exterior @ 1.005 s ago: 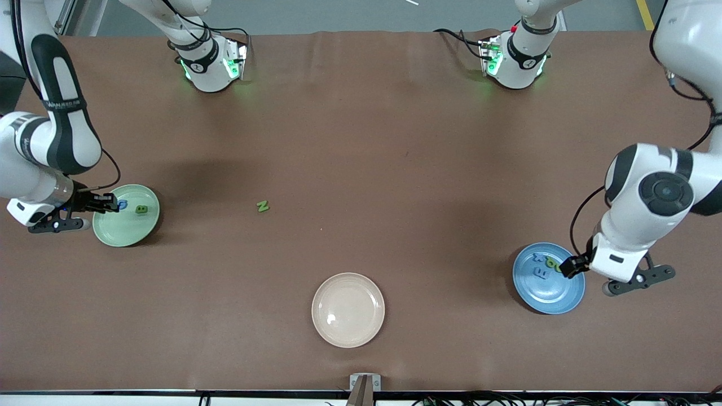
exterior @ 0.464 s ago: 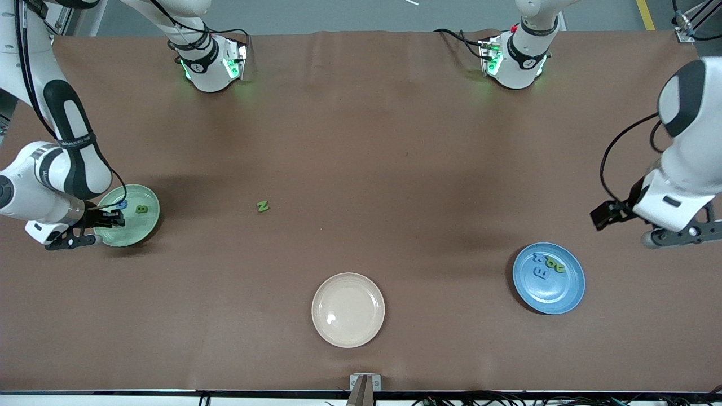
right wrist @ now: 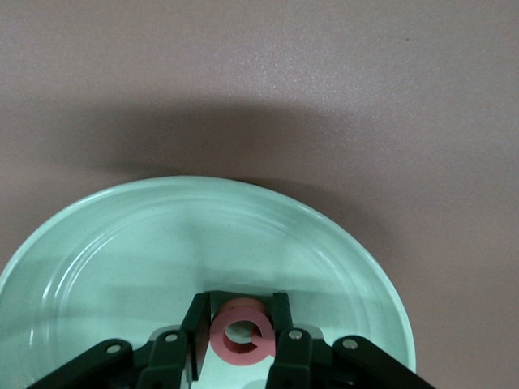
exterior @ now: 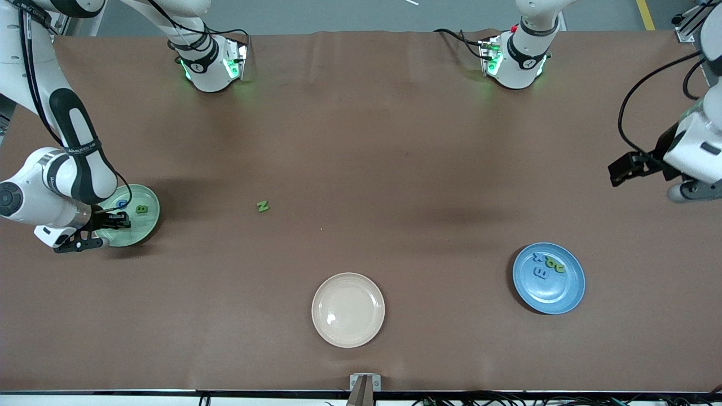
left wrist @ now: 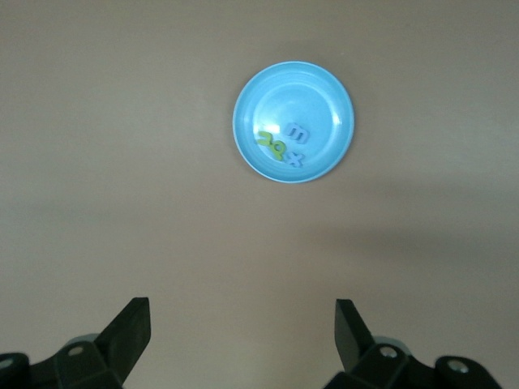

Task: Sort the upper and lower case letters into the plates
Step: 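Reach the right gripper to the green Z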

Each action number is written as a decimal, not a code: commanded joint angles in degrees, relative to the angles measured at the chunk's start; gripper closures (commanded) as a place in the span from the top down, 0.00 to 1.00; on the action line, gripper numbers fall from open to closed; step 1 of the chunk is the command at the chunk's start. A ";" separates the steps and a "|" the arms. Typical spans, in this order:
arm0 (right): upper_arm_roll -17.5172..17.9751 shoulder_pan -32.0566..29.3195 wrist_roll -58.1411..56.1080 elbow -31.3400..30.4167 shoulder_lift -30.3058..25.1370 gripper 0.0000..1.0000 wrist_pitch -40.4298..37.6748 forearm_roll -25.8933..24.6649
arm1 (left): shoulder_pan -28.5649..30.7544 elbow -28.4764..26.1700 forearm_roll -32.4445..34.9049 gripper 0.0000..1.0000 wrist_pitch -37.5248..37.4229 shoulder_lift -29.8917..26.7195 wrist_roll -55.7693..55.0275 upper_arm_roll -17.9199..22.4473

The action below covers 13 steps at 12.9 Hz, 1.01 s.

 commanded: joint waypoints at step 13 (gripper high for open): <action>0.78 25.96 31.14 -0.12 -19.91 0.97 -24.69 1.20 | -21.46 -4.16 -8.59 1.00 -7.12 -9.78 4.22 25.39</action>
